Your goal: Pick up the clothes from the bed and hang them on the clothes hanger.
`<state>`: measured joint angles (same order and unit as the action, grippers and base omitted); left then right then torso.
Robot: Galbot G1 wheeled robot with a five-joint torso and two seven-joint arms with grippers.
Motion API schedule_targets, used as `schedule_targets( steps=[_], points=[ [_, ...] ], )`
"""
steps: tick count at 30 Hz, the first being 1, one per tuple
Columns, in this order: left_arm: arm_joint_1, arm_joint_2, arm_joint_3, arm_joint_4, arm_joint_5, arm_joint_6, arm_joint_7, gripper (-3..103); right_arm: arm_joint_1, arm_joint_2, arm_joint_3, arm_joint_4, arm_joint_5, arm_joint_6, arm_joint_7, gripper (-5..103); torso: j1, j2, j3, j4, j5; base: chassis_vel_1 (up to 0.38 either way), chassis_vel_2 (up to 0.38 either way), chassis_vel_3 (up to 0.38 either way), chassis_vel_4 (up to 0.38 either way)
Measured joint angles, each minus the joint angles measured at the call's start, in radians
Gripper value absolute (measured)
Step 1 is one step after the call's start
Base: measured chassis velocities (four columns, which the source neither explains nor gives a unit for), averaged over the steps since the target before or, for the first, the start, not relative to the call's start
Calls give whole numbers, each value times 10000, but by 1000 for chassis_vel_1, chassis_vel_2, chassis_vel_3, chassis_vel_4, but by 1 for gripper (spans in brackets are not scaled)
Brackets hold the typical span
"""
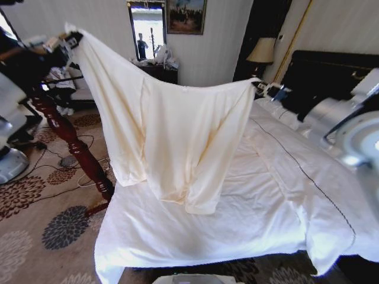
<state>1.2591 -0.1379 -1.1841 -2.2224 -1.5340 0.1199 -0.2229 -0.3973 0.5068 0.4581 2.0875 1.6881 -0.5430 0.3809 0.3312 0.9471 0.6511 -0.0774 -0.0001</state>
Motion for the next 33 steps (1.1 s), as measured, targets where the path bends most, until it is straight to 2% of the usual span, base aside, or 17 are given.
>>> schedule_targets(
  steps=[2, 3, 5, 6, 10, 14, 19, 22, 25, 26, 30, 31, 33],
  points=[
    [3, -212, 115, -14, 312, 0, -202, 1, 1067, 93, -905, -535, -296, 0, 47, 0, 0, 0, 0, -1, 1, 0, 0, 0, 0],
    [3, -212, 115, -14, 312, 0, -202, 1, 1067, 93, -905, -535, -296, 0, 47, 0, 0, 0, 0, -1, 1, 0, 0, 0, 0],
    [-87, -282, 169, 135, 389, 1, -297, 1, 2354, 505, -2146, -1248, -543, 4, 171, 0, 1, -1, 1, 3, 0, 0, 0, 0, 0],
    [-87, -282, 169, 135, 389, 1, -297, 1, 2354, 505, -2146, -1248, -543, 4, 171, 0, 1, -1, 1, 3, 0, 0, 0, 0, 0],
    [-129, 228, 224, 672, 553, -49, -243, 1, 3550, 1186, -3442, -1923, -1037, -56, 316, 0, 2, -2, 2, 7, -1, 0, 0, 0, 0],
    [-96, 552, 223, 1127, 628, -106, -184, 1, 3740, 1278, -3587, -2024, -1056, -163, 524, 0, 2, -2, 2, 5, 1, 0, 0, 0, 0],
    [-26, 530, 279, 1266, 772, 265, -261, 1, 3222, 831, -2976, -1703, -810, -323, 582, 0, 1, -2, -1, -5, 1, 0, 0, 0, 0],
    [17, 533, 441, 1487, 1014, 283, -278, 1, 3082, 912, -2997, -1733, -882, -338, 696, 0, -2, 0, -3, -9, 3, 0, 0, 0, 0],
    [213, 860, 687, 2205, 1145, 116, -168, 1, 3514, 1787, -3869, -2393, -1306, -166, 1041, 0, -1, 0, 0, 1, 0, 0, 0, 0, 0],
    [213, 860, 687, 2205, 1145, 116, -168, 1, 3514, 1787, -3869, -2393, -1306, -166, 1041, 0, -1, 0, 0, 1, 0, 0, 0, 0, 0],
    [787, 1828, 695, 3614, 1033, -377, 295, 1, 4920, 3397, -5444, -4642, -2437, 247, 902, 0, 6, -2, 5, 10, -5, 0, 0, 0, 0],
    [787, 1828, 695, 3614, 1033, -377, 295, 1, 4920, 3397, -5444, -4642, -2437, 247, 902, 0, 6, -2, 5, 10, -5, 0, 0, 0, 0],
    [1189, 2163, 504, 4014, 973, -550, 597, 1, 5562, 4031, -5994, -5709, -2889, 408, 878, 0, 4, -2, 4, 10, -5, 0, 0, 0, 0]
  ],
)
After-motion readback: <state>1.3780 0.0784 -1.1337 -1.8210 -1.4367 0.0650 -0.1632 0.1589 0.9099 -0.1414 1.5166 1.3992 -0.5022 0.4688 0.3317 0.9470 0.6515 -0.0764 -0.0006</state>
